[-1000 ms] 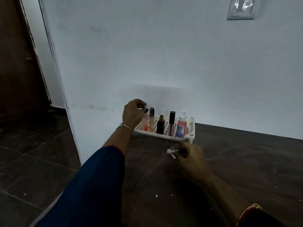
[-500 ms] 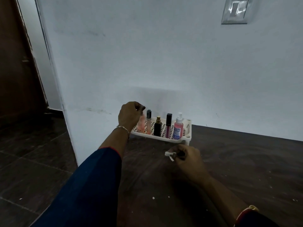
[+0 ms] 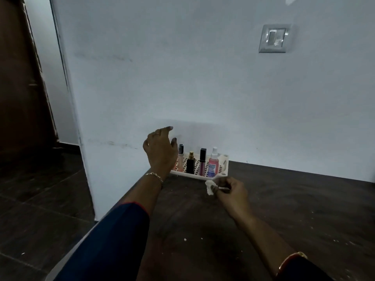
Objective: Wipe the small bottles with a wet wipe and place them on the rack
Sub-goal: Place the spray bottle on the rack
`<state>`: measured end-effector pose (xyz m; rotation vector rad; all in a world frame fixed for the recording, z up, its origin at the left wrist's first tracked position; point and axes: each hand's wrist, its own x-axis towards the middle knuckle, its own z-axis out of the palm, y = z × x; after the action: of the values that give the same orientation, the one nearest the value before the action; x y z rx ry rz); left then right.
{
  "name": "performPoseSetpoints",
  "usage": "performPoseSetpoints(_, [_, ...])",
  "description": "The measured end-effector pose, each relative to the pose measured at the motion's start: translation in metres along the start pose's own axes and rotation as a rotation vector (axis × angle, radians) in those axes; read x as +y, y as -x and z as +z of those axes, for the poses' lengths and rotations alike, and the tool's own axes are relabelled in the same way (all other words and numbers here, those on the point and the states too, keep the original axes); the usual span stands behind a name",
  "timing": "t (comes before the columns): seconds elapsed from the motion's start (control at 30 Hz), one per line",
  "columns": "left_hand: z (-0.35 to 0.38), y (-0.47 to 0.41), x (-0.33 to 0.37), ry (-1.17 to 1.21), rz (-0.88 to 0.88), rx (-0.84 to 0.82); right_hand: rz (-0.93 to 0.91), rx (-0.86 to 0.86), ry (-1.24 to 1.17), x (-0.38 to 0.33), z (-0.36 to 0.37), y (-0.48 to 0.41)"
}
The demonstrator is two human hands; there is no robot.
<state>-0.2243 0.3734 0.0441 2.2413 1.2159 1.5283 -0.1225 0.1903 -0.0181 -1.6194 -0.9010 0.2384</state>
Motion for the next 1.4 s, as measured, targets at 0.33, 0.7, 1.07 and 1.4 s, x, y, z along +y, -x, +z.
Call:
performPoseSetpoints(0.33, [-0.03,0.091,0.102,0.507,-0.056,-0.631,0.185,0.164,-0.512,-0.031,-0.047,0.043])
performPoseSetpoints(0.7, [-0.073,0.201,0.22,0.931,-0.278,-1.125,0.23,0.389,-0.683,-0.027,-0.174,0.147])
performPoseSetpoints(1.07, [-0.049,0.372,0.351,0.949,-0.186,-1.471,0.312,0.62,-0.57,0.026,-0.343,0.298])
performPoseSetpoints(1.4, [0.019,0.55,0.376,0.628,-0.174,-1.82,0.653,0.731,-0.549,0.152,-0.413,0.419])
